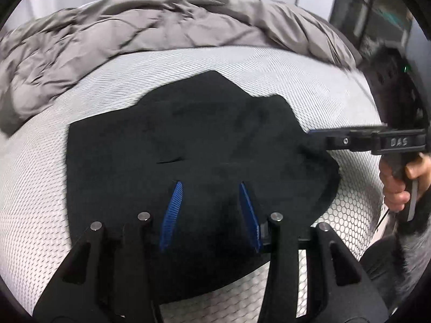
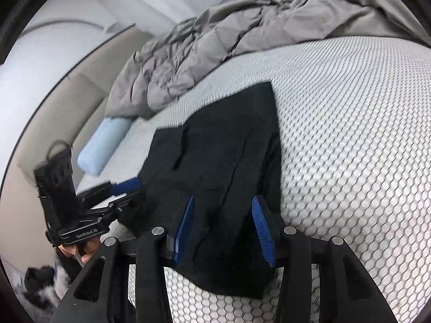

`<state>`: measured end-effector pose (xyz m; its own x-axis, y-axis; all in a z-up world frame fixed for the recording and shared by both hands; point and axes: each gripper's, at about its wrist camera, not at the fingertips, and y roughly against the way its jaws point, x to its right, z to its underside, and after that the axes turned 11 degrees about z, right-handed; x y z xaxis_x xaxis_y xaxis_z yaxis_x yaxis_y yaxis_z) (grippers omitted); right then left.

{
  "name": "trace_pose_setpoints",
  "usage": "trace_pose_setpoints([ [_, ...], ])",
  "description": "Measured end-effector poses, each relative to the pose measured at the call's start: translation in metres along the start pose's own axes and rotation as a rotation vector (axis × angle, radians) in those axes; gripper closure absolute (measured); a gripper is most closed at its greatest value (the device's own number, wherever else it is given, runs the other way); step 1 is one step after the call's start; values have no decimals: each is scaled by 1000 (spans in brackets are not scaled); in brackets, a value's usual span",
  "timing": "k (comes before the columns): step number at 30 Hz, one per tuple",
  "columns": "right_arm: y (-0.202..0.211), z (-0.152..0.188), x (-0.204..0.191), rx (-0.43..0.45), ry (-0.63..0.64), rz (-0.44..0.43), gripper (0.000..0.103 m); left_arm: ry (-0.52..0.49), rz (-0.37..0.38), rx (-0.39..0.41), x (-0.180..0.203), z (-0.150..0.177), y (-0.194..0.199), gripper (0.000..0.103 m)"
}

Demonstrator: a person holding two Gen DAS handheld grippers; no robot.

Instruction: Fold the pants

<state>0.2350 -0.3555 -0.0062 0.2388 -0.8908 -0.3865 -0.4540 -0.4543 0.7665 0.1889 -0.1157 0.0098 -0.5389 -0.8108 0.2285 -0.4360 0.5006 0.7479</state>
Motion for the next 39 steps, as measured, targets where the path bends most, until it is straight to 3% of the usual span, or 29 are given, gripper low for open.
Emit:
trace_pose_setpoints([
  [3, 1, 3, 0, -4, 3, -44, 58, 6, 14, -29, 16, 0, -17, 62],
  [5, 7, 5, -2, 9, 0, -122, 58, 1, 24, -37, 24, 1, -24, 62],
  [10, -2, 14, -3, -46, 23, -62, 58, -4, 40, -52, 33, -2, -38, 62],
  [15, 14, 17, -9, 9, 37, -142, 82, -15, 66, -51, 38, -5, -42, 62],
  [18, 16, 22, -10, 7, 57, -67, 92, -24, 59, -60, 41, -6, -44, 62],
  [20, 9, 24, -3, -26, 38, -26, 92, -28, 58, -62, 39, -7, -45, 62],
  [24, 18, 24, -3, -5, 53, -93, 89, -33, 63, -64, 38, -7, -44, 62],
  [28, 14, 27, 12, -42, 9, -30, 83, -40, 60, -68, 36, -7, -44, 60],
  [30, 9, 27, 22, -76, -37, -42, 76, -45, 57, -70, 35, -7, -44, 60],
  [34, 7, 30, 27, -95, -62, -107, 73, -41, 55, -72, 34, -6, -46, 60],
  [39, 5, 29, 27, -100, -67, -125, 70, -43, 55, -74, 33, -6, -47, 60],
])
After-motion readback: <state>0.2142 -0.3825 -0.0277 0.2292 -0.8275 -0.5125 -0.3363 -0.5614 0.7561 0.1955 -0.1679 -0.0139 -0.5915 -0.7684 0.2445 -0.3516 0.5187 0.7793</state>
